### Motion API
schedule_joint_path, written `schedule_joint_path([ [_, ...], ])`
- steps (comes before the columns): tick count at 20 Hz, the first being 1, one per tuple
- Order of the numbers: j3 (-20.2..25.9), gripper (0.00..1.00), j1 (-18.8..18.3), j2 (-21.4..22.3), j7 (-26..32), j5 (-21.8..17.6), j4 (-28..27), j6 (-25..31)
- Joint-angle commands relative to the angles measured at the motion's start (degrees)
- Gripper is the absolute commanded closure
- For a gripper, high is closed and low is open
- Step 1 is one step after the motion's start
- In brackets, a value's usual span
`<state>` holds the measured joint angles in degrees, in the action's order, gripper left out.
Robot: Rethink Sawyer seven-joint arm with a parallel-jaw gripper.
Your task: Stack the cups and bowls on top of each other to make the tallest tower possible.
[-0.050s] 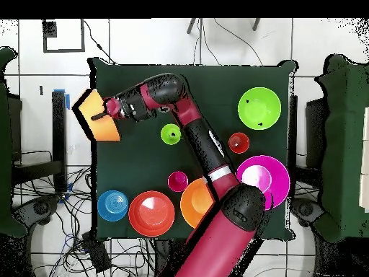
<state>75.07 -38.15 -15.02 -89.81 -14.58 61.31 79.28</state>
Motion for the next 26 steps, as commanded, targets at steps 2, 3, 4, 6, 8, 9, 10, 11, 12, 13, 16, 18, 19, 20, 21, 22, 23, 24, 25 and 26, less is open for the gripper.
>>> schedule_joint_path([
  [2,-8.06,1.0,0.89,1.72,20.71,-4.44,-10.74,4.31],
  [3,-8.18,1.0,0.9,1.91,20.71,-4.59,-10.8,4.43],
  [4,-8.31,1.0,0.88,2.1,20.88,-4.73,-11.14,4.81],
  [6,-8.52,1.0,1.3,2.16,21.69,-4.86,-12.23,5.97],
  [8,-8.76,1.0,1.77,2.17,22.53,-5.04,-13.82,7.56],
  [9,-8.87,1.0,1.86,2.25,22.7,-5.17,-14.1,7.8],
  [10,-8.98,1.0,1.94,2.33,22.86,-5.31,-14.38,8.04],
  [11,-9.08,1.0,2.02,2.41,23.02,-5.44,-14.66,8.28],
  [12,-9.13,1.0,2.31,2.44,23.28,-5.45,-15.55,9.15],
  [13,-9.21,1.0,2.48,2.46,23.48,-5.44,-15.93,9.56],
  [16,-9.39,1.0,2.93,2.45,24.09,-5.42,-17.01,10.66],
  [18,-9.44,1.0,3.14,2.34,24.55,-5.4,-17.62,11.27],
  [19,-9.46,1.0,3.25,2.29,24.78,-5.38,-17.92,11.57],
  [20,-9.44,1.0,3.35,2.16,24.92,-5.35,-18.27,11.82],
  [21,-9.54,1.0,3.43,2.23,24.99,-5.44,-18.39,11.91],
  [22,-9.64,1.0,3.51,2.3,25.05,-5.52,-18.5,11.99],
  [23,-9.73,1.0,3.59,2.38,25.11,-5.61,-18.62,12.08],
  [24,-9.82,1.0,3.65,2.43,25.09,-5.66,-18.74,12.16],
  [25,-9.93,1.0,3.73,2.45,25.17,-5.72,-18.92,12.27],
  [26,-10.03,1.0,3.8,2.43,25.18,-5.72,-19.02,12.3],
])
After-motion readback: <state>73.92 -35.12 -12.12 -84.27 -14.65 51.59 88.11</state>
